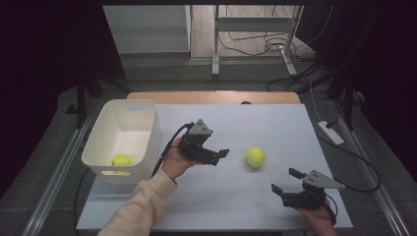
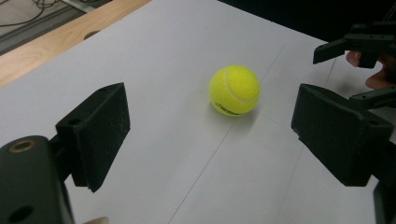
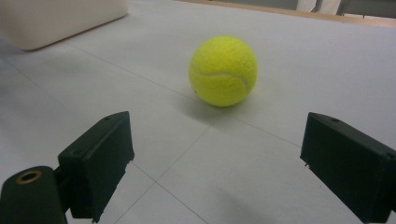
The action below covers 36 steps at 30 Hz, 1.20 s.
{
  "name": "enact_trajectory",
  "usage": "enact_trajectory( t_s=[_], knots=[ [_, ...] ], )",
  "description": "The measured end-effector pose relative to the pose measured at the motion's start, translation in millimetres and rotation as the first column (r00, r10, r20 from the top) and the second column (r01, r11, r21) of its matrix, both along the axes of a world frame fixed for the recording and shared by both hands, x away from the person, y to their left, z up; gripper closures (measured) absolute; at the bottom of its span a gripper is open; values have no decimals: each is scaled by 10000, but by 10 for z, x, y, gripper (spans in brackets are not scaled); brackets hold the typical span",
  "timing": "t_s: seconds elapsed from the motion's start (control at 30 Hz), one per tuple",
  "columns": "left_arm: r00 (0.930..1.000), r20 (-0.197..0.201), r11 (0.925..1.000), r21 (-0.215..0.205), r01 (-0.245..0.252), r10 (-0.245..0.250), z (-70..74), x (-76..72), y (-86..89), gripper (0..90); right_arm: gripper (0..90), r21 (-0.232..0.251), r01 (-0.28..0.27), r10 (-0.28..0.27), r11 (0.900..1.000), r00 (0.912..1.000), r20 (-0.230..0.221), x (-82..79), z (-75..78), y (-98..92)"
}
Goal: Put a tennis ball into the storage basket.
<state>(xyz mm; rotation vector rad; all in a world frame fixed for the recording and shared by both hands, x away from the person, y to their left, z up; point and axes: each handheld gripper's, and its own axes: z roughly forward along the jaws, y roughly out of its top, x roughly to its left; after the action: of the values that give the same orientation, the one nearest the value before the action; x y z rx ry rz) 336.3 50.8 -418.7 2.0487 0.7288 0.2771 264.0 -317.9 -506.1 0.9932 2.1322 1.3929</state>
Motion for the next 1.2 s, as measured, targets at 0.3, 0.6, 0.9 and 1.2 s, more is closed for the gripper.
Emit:
enact_trajectory(
  t_s=[0.3,0.6,0.9,1.2],
  knots=[
    [10000,-94,10000,72,7,-7,-68,81,-83,127,92,-35,-3,4,10000,10000,14,-9,-5,-8],
    [9999,-158,9999,94,68,-67,-103,148,-208,125,92,20,53,-53,10000,10000,36,-29,0,-40],
    [9995,-252,9998,54,177,-175,-127,191,-293,135,92,15,29,-29,10000,10000,17,-31,-1,-25],
    [9992,-320,9997,57,228,-226,-160,251,-385,131,92,11,7,-7,10000,10000,7,-32,-4,-25]
  ],
)
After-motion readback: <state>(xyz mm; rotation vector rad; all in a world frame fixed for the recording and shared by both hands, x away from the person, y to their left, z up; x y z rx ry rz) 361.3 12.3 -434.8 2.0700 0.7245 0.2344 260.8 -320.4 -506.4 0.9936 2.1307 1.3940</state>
